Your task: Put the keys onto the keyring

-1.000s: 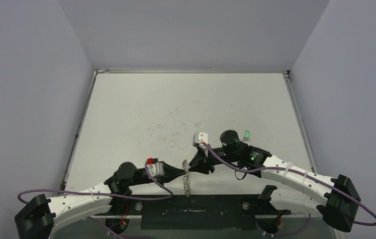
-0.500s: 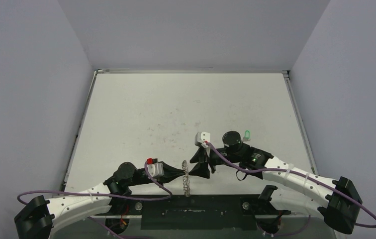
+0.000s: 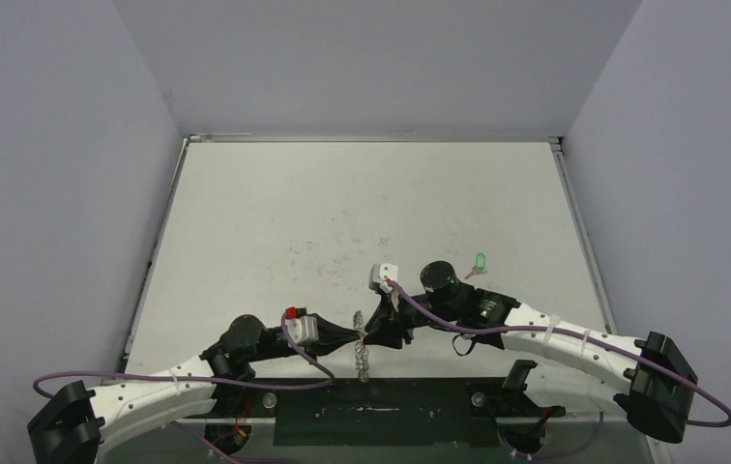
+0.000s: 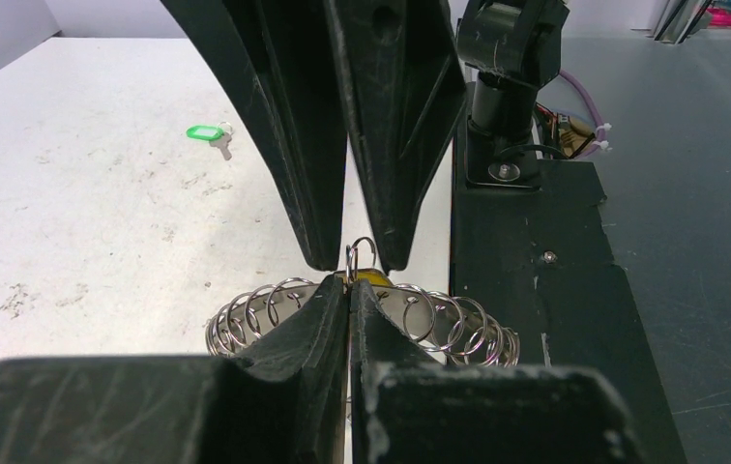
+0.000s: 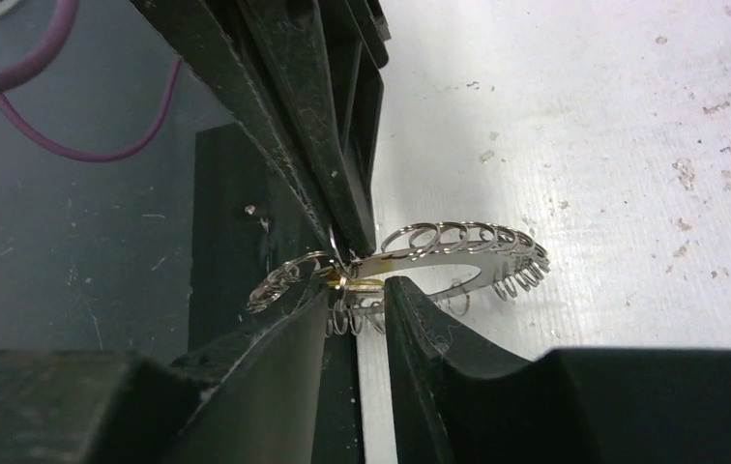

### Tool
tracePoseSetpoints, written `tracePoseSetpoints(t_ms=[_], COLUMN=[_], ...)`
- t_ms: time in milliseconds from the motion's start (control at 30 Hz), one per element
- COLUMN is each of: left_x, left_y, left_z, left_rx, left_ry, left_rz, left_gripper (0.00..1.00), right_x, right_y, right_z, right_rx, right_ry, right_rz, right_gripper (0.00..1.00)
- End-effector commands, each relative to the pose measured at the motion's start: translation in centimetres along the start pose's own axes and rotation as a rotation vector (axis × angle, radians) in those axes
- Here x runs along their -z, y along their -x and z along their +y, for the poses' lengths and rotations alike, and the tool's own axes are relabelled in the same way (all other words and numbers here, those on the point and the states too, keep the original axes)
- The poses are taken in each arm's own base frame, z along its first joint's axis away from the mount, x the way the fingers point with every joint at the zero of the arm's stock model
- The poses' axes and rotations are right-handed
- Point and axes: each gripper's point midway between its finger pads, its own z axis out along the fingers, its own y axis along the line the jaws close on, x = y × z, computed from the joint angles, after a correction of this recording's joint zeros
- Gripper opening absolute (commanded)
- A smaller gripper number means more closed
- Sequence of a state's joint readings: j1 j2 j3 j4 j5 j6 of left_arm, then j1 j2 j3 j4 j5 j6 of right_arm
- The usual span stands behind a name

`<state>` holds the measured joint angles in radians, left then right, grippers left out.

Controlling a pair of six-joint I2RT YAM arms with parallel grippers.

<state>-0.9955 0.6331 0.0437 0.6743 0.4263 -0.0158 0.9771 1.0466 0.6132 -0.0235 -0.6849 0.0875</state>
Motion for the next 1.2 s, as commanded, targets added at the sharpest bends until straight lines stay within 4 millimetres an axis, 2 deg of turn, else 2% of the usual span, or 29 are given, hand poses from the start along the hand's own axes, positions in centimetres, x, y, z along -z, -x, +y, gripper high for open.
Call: tracePoseSetpoints(t_ms=[0,267,467,567,733,867,1033,1167], left_x=[-0.6,-0.5,-0.5,-0.5,-0.5,-0.4,-0.4,-0.4], left_y=[3.5,3.5,3.6,3.6,3.5,3.5,3.5,3.7], left_z=[0.1,0.2,0.1,0.1,0.0,0.0,0.1,0.0], left_rx=[-0.042,-0.042,-0.042,-0.041,-0.039,-0.038,-0.04,-0.044], left_ry=[-0.002,0.002,-0.001,0.0,-0.003,-0.003,-0.002,-0.007], left_rz=[-0.095,-0.095,-0.099,-0.101,-0.098,-0.099,-0.1,-0.105], left_gripper=[0.0,0.0,0.0,0.0,0.0,0.0,0.0,0.0], right_x=[-0.2,-0.5,-1.1,-1.0,0.4,1.7,1.9,1.0], right_y=[0.5,-0.8,-1.9,-1.6,0.4,2.4,3.4,2.9], right_z=[-0.4,-0.8,-1.4,-1.4,-1.7,-1.2,-0.6,-0.4], right_rx=[0.018,-0.002,-0.021,-0.014,0.035,0.092,0.119,0.133], right_ry=[-0.022,-0.029,-0.038,-0.046,-0.11,-0.132,-0.113,-0.079], right_rz=[-0.012,0.022,0.066,0.063,-0.02,-0.121,-0.168,-0.146], right_gripper=[0.28,0.0,0.0,0.0,0.34,0.49,0.52,0.5])
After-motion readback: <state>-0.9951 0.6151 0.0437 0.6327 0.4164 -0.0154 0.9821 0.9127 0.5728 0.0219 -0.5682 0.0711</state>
